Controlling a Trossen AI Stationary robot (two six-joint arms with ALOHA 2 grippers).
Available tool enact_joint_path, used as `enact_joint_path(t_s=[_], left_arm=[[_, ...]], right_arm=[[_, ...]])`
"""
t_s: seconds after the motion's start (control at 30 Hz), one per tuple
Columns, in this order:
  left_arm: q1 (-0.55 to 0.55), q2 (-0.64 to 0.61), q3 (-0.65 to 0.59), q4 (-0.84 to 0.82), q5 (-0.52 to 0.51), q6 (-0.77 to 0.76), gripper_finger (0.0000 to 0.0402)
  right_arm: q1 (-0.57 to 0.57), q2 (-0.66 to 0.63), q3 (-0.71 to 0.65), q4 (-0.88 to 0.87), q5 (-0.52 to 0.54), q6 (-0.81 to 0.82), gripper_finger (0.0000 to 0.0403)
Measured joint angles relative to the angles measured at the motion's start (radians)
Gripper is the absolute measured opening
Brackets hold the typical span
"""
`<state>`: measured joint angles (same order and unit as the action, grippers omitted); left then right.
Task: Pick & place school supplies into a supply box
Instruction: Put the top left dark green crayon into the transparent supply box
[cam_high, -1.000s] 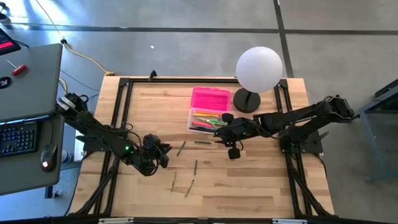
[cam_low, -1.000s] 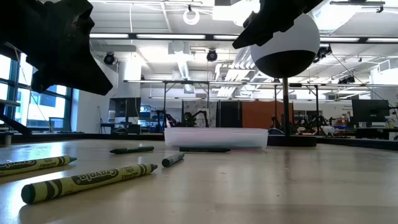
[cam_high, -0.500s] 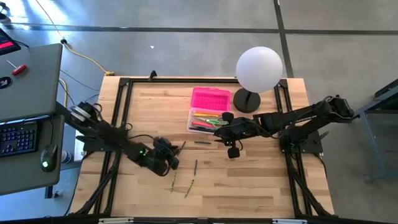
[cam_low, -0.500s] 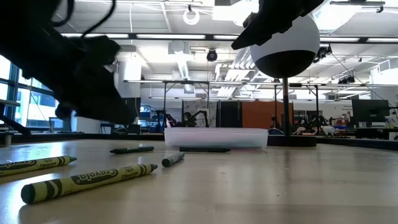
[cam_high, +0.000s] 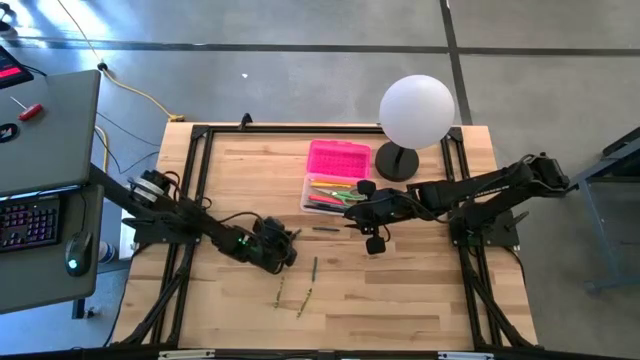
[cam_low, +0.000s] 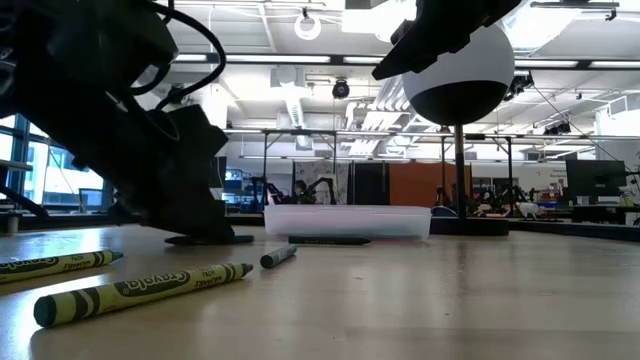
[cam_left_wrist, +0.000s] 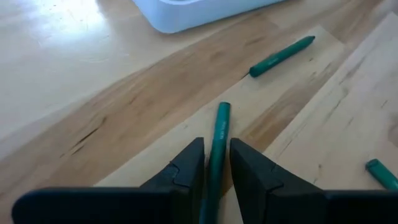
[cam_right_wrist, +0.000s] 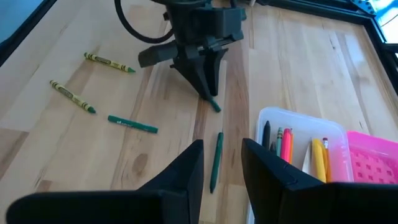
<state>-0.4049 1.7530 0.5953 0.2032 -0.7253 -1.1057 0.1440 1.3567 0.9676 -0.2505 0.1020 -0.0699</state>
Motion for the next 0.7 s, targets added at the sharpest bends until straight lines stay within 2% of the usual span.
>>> enact_joint_path(t_s=[0.1, 0.3, 0.57, 0.7], left_arm=[[-0.003, 0.014, 0.001, -0.008, -0.029, 0.007, 0.0113], [-0.003, 0.071, 0.002, 0.008, -0.063, 0.178, 0.0113], [-0.006, 0.186, 0.001, 0.140, -0.174, 0.175, 0.0113], [-0.006, 0.211, 0.001, 0.162, -0.197, 0.173, 0.0113]], right_arm=[[0.000, 0.000, 0.000, 0.000, 0.000, -0.001, 0.0087], [0.000, 0.000, 0.000, 0.000, 0.000, -0.016, 0.0087], [0.000, 0.000, 0.000, 0.000, 0.000, -0.016, 0.0087], [0.000, 0.000, 0.000, -0.001, 0.000, -0.016, 0.0087]])
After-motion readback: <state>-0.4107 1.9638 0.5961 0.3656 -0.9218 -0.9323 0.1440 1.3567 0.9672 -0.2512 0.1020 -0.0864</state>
